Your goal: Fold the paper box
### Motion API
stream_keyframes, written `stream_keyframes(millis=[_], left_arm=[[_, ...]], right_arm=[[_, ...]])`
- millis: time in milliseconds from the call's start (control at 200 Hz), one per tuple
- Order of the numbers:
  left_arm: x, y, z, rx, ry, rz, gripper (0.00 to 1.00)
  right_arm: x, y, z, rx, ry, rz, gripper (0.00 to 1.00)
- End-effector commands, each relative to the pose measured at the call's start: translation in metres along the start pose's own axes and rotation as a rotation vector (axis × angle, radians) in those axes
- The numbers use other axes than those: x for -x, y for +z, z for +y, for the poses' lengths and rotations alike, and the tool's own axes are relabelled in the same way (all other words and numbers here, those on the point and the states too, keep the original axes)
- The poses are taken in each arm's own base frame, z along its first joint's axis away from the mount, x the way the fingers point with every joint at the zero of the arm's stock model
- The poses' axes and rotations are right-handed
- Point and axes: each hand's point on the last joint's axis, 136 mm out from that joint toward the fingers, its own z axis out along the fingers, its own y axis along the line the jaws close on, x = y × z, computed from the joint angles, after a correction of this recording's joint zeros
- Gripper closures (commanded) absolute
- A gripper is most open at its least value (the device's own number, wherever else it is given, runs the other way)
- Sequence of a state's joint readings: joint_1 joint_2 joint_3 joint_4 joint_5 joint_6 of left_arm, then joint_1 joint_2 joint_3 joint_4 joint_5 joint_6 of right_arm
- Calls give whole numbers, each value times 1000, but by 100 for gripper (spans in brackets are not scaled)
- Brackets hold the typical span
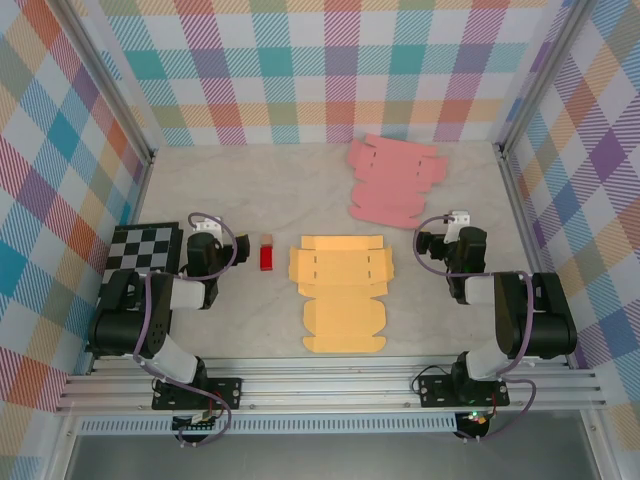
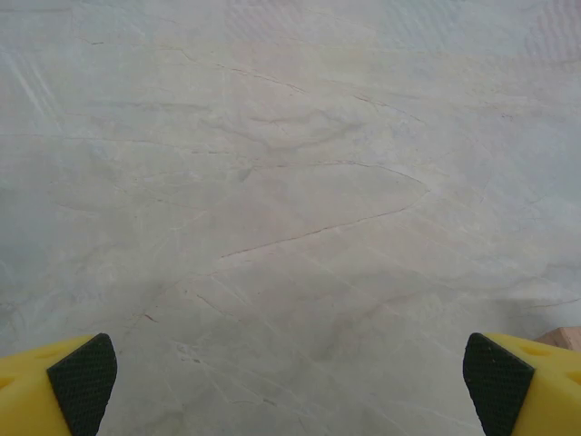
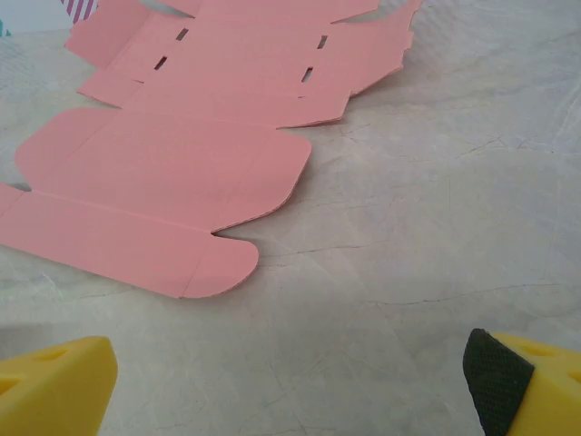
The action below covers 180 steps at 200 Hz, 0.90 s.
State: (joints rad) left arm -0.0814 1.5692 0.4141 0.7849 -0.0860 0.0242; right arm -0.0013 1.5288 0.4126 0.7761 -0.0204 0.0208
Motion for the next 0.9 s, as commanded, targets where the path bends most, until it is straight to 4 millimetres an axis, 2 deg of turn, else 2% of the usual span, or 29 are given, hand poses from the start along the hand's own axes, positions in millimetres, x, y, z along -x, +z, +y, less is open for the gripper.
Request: stream_keyframes(millis=[0,820,895], left_arm=[[10,1,-1,-15,11,-28,0],[10,2,2,-18,-2,-23,0],[18,0,3,7,0,-17,0]], right_arm=[[8,1,3,21,-9,-20,0],[9,2,5,31,-11,-15,0],[10,2,8,51,-20,-14,0]])
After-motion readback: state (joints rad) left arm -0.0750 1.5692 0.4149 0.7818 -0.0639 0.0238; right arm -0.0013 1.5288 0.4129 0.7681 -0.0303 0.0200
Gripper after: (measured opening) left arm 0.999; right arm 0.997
